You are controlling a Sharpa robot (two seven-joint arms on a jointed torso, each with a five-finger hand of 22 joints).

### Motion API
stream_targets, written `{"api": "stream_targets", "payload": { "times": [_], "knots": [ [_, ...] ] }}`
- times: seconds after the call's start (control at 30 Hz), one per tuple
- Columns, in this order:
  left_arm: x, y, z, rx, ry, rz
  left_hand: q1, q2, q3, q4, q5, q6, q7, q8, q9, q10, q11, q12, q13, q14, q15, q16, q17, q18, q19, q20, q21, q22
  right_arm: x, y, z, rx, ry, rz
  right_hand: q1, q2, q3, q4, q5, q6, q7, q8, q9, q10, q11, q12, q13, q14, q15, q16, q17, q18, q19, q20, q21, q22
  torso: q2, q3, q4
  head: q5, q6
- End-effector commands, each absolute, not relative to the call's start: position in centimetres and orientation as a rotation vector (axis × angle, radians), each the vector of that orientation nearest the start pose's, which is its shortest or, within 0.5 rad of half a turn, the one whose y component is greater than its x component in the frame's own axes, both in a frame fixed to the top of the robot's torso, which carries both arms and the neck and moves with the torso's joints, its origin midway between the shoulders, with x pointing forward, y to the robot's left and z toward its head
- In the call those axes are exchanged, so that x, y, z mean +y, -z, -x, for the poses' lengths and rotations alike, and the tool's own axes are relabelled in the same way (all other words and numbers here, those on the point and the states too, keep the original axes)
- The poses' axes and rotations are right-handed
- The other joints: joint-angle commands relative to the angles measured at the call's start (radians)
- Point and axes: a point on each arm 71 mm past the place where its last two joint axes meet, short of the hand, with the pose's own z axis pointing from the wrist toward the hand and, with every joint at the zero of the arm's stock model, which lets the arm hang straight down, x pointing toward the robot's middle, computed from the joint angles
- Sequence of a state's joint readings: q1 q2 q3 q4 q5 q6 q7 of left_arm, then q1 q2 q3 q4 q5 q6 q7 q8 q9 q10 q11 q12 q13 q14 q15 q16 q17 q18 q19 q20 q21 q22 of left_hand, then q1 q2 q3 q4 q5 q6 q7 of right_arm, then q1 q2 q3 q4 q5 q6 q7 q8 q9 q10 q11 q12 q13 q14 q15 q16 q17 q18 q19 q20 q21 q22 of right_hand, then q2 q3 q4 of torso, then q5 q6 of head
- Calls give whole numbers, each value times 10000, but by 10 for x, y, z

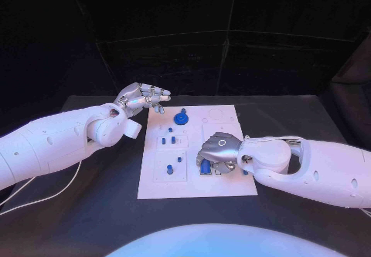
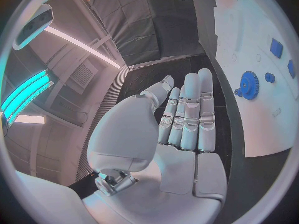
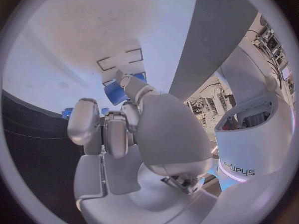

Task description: Assemble the parts on the task board

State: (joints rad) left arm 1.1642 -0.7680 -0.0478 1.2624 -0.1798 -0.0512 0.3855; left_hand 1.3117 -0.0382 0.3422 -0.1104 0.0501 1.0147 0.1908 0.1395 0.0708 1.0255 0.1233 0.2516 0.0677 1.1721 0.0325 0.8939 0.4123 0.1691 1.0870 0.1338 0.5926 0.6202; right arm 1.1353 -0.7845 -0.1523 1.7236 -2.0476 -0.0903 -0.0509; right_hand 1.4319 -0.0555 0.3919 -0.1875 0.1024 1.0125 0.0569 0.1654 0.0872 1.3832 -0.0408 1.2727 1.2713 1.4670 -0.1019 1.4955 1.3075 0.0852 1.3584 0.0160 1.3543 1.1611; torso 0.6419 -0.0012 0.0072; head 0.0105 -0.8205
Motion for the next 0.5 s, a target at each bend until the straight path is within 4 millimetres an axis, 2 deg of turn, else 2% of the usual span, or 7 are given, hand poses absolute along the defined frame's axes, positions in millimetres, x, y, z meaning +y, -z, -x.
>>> {"api": "stream_targets", "payload": {
  "times": [0.03,0.23,0.5],
  "knots": [
    [233,214,-519,15846,15583,9366,-33,-80,-47,-8,-12,-63,6,25,-16,-57,-1,46,-11,-48,33,56,-11,125,60,6,-46,-11,-105,234,-389,15569,-6550,9823,-166,64,188,4,-124,356,93,186,45,5,122,42,22,734,112,-5,1107,-14,65,43,33,27,-7,-10,8,-7,-7],
    [234,214,-519,15923,15559,9399,-54,-83,-69,6,-13,-106,25,6,-23,-101,14,41,-14,-56,42,63,-23,124,60,13,-62,-25,-105,231,-387,15239,-6937,9717,-298,95,390,28,-289,676,176,303,78,16,190,101,70,736,169,-6,1118,-18,79,95,50,63,-1,-11,8,-4,-25],
    [234,214,-519,15980,15554,9416,-52,-87,-80,5,-12,-141,38,-9,-27,-137,24,38,-16,-63,49,68,-32,124,59,19,-73,-35,-106,229,-385,15097,-7219,9571,-374,82,474,45,-365,830,200,346,93,10,253,116,78,736,214,-9,1118,-19,81,130,54,73,-5,-14,19,-1,-31]
  ]
}}
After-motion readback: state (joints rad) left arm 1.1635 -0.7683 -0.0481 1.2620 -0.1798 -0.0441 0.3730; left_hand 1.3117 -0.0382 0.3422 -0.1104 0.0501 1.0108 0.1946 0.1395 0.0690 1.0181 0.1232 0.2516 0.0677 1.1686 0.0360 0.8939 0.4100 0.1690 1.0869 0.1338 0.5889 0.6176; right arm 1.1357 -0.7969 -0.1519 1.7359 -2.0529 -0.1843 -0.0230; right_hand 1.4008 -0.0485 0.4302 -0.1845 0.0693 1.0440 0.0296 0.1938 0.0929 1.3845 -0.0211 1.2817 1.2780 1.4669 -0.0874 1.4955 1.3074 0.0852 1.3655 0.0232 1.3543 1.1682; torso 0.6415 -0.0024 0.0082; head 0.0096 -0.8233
